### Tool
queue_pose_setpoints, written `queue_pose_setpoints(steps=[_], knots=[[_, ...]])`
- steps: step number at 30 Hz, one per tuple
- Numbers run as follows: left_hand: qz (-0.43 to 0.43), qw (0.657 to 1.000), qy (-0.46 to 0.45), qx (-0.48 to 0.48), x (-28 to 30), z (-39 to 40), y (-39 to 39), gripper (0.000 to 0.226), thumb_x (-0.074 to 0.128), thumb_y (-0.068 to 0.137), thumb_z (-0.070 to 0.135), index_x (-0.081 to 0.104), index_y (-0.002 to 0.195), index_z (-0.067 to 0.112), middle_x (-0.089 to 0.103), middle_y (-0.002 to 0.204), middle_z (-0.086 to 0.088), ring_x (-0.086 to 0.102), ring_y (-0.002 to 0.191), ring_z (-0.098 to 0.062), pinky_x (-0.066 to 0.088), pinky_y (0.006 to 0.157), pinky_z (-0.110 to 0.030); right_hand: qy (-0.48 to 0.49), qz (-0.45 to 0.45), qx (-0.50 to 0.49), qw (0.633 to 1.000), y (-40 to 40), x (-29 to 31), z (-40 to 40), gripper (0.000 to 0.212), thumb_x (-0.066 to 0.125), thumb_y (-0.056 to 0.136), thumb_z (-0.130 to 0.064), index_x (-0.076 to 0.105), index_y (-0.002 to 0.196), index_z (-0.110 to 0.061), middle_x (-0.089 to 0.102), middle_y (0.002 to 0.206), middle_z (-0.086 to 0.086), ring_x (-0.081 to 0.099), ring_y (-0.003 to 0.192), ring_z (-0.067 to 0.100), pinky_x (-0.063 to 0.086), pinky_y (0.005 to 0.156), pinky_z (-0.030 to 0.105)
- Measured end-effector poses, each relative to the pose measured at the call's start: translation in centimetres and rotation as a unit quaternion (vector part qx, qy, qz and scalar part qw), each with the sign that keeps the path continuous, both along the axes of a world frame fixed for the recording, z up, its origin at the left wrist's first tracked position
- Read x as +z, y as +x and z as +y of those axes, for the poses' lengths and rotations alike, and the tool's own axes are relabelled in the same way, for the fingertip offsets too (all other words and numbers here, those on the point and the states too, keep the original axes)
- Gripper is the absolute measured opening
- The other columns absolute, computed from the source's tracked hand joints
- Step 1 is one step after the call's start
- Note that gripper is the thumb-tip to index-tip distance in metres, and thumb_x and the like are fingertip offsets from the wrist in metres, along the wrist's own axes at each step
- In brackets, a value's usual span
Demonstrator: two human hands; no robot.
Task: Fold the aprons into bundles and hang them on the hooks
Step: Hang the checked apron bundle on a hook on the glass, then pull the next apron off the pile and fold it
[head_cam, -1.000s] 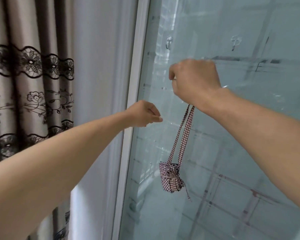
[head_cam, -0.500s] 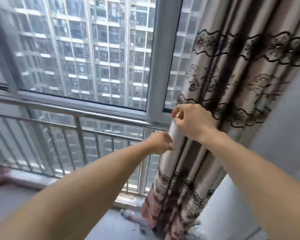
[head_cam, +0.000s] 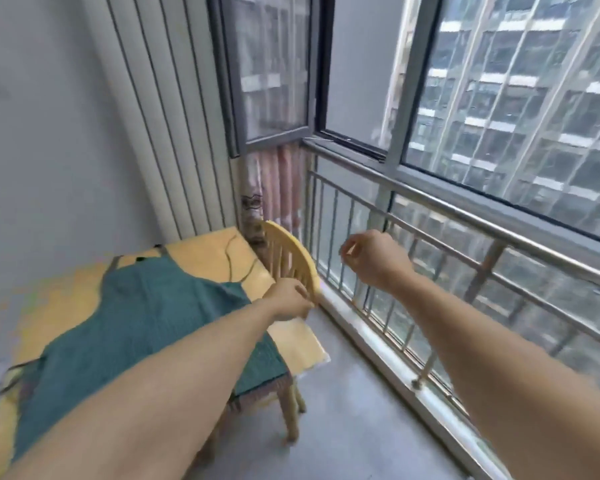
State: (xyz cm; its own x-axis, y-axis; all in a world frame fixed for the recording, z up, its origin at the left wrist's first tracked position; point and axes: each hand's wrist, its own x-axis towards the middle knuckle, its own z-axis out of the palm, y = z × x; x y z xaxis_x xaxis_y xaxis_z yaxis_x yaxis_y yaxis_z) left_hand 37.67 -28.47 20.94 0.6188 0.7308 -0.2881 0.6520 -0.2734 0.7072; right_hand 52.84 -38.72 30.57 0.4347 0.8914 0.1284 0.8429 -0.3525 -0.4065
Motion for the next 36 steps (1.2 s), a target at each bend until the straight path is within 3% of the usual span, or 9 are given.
queue_pose_setpoints(steps=[7,11,15,20,24,29,32,34,36], knots=[[0.060,0.972,-0.070,0.216,-6.3,12.9,-18.7,0.015,0.073,0.093,0.019,0.058,0.094,0.013,0.056,0.100,-0.010,0.054,0.089,-0.025,0.044,0.083,-0.029,-0.161,0.061,0.175,0.969,-15.0,-11.4,17.7,0.018,0.055,0.090,-0.026,0.072,0.087,-0.031,0.074,0.085,-0.005,0.070,0.074,0.017,0.056,0.060,0.029],[0.092,0.952,-0.113,0.270,-10.4,15.8,-23.0,0.039,0.070,0.095,0.022,0.059,0.131,0.012,0.053,0.143,-0.007,0.055,0.128,-0.026,0.044,0.109,-0.038,-0.240,0.054,0.235,0.940,-16.9,-17.2,23.6,0.017,0.054,0.096,-0.026,0.070,0.102,-0.027,0.065,0.086,-0.008,0.064,0.074,0.015,0.049,0.061,0.027],[0.089,0.936,-0.145,0.308,-14.1,19.2,-22.7,0.044,0.069,0.095,0.024,0.055,0.136,0.014,0.049,0.146,-0.007,0.051,0.132,-0.026,0.041,0.113,-0.043,-0.320,0.076,0.199,0.923,-14.4,-23.6,28.6,0.022,0.056,0.096,-0.016,0.069,0.113,-0.012,0.066,0.089,0.003,0.072,0.086,0.026,0.061,0.079,0.043],[0.097,0.927,-0.200,0.303,-18.2,21.9,-19.4,0.056,0.071,0.094,0.024,0.048,0.145,0.017,0.039,0.157,-0.007,0.042,0.141,-0.028,0.035,0.117,-0.044,-0.372,0.152,0.122,0.907,-10.3,-29.2,32.4,0.047,0.060,0.091,-0.019,0.050,0.137,-0.012,0.063,0.104,0.006,0.066,0.081,0.021,0.063,0.073,0.038],[0.154,0.914,-0.228,0.297,-21.9,23.1,-18.4,0.062,0.073,0.092,0.022,0.045,0.147,0.019,0.041,0.156,-0.007,0.046,0.139,-0.027,0.036,0.117,-0.044,-0.381,0.205,0.082,0.898,-8.6,-32.5,34.0,0.057,0.068,0.095,-0.032,0.048,0.143,-0.010,0.064,0.107,0.008,0.061,0.074,0.015,0.058,0.069,0.034],[0.266,0.912,-0.186,0.251,-25.5,23.1,-19.2,0.096,0.076,0.088,0.030,0.015,0.162,0.025,-0.002,0.170,0.000,-0.003,0.156,-0.028,0.008,0.126,-0.051,-0.353,0.260,0.046,0.898,-8.7,-35.7,34.1,0.073,0.076,0.090,-0.035,0.036,0.147,-0.013,0.068,0.111,0.010,0.065,0.067,0.015,0.046,0.052,0.027],[0.284,0.913,-0.192,0.223,-27.1,23.4,-19.6,0.103,0.077,0.086,0.034,0.008,0.162,0.029,-0.012,0.169,0.003,-0.007,0.156,-0.026,0.008,0.126,-0.051,-0.318,0.248,0.043,0.914,-8.8,-37.3,34.1,0.055,0.075,0.090,-0.037,0.051,0.134,-0.014,0.067,0.118,0.010,0.068,0.079,0.018,0.051,0.060,0.028],[0.296,0.914,-0.197,0.194,-27.8,23.4,-19.9,0.108,0.078,0.084,0.039,0.004,0.162,0.033,-0.017,0.168,0.006,-0.010,0.156,-0.025,0.009,0.125,-0.053,-0.286,0.234,0.068,0.927,-9.0,-37.9,33.3,0.026,0.072,0.093,-0.038,0.065,0.100,-0.014,0.068,0.104,0.003,0.065,0.087,0.020,0.052,0.074,0.031],[0.288,0.919,-0.209,0.168,-28.1,23.3,-20.4,0.111,0.078,0.082,0.044,0.001,0.161,0.035,-0.021,0.166,0.008,-0.014,0.155,-0.025,0.008,0.125,-0.057,-0.265,0.287,0.086,0.917,-9.3,-37.8,32.2,0.029,0.067,0.095,-0.041,0.057,0.082,-0.018,0.064,0.083,-0.001,0.060,0.081,0.021,0.048,0.074,0.033]])
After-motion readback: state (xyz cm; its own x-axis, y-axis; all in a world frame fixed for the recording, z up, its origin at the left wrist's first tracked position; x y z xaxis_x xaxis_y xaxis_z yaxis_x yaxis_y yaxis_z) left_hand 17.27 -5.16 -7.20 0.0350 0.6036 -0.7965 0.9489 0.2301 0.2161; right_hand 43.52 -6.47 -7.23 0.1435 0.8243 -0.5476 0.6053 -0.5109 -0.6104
